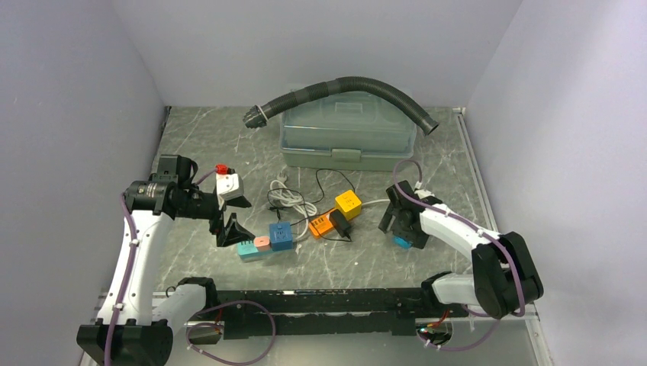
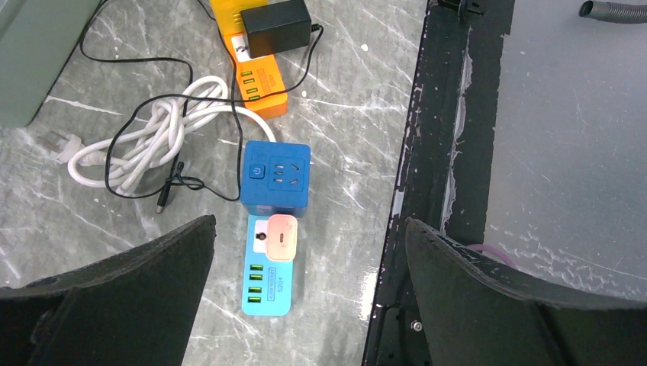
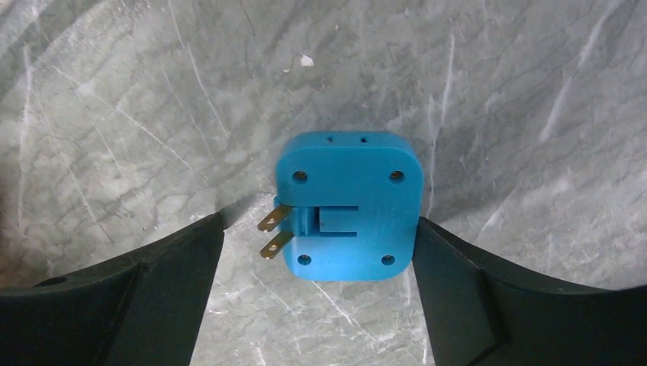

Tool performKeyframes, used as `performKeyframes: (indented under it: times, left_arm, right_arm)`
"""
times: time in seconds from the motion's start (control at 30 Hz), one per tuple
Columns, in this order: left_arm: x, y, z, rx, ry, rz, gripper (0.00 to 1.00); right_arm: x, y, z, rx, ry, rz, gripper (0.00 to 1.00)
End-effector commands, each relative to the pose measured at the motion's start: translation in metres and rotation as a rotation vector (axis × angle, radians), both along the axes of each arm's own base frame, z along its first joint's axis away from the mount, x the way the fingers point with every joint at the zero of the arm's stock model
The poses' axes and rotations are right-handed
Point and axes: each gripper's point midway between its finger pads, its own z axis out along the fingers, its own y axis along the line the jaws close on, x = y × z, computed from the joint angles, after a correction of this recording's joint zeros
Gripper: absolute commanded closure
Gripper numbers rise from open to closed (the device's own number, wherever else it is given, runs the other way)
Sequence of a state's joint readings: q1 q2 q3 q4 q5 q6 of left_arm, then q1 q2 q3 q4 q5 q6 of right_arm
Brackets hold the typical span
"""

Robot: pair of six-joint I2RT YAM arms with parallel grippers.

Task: Insert the plug
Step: Pick up the plug from the center of the board.

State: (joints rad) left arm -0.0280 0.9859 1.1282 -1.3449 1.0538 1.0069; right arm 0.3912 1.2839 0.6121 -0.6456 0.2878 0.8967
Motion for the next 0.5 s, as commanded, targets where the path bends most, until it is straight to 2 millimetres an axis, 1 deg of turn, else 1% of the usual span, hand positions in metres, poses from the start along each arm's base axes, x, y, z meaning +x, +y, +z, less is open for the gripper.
performKeyframes:
  times: [0.0,0.07,0.1,0.13,0.17,0.2,0.27,0.37,0.43,0.47]
  left_arm:
    - [0.001,-0.003,0.013,-0.025,-0.041,-0.022,0.01]
    - [0.002,-0.003,0.013,-0.020,-0.044,-0.020,0.01]
    - [0.003,-0.003,0.013,-0.019,-0.048,-0.019,0.01]
    - [0.003,-0.003,0.013,-0.018,-0.048,-0.018,0.01]
    - [0.003,-0.003,0.013,-0.018,-0.048,-0.017,0.01]
    - [0.003,-0.003,0.014,-0.019,-0.049,-0.017,0.01]
    - [0.004,-0.003,0.014,-0.018,-0.050,-0.017,0.01]
    - [0.006,-0.003,0.015,-0.022,-0.045,-0.015,0.01]
    - [0.007,-0.004,0.016,-0.029,-0.042,-0.015,0.01]
    - [0.007,-0.005,0.016,-0.033,-0.043,-0.016,0.01]
  right_arm:
    - [0.015,0.005,-0.004,0.015,-0.051,0.050,0.16]
    - [0.017,0.009,-0.004,0.032,-0.061,0.073,0.44]
    - [0.019,0.010,-0.004,0.035,-0.066,0.081,0.54]
    - [0.018,0.012,-0.004,0.039,-0.065,0.092,0.56]
    - [0.018,0.013,-0.005,0.044,-0.061,0.103,0.55]
    - [0.018,0.015,-0.005,0.047,-0.055,0.118,0.51]
    - [0.019,0.019,-0.004,0.054,-0.055,0.150,0.50]
    - [0.025,0.029,0.004,0.076,-0.088,0.213,0.56]
    - [0.032,0.041,0.016,0.106,-0.130,0.275,0.64]
    - [0.036,0.051,0.024,0.131,-0.160,0.320,0.64]
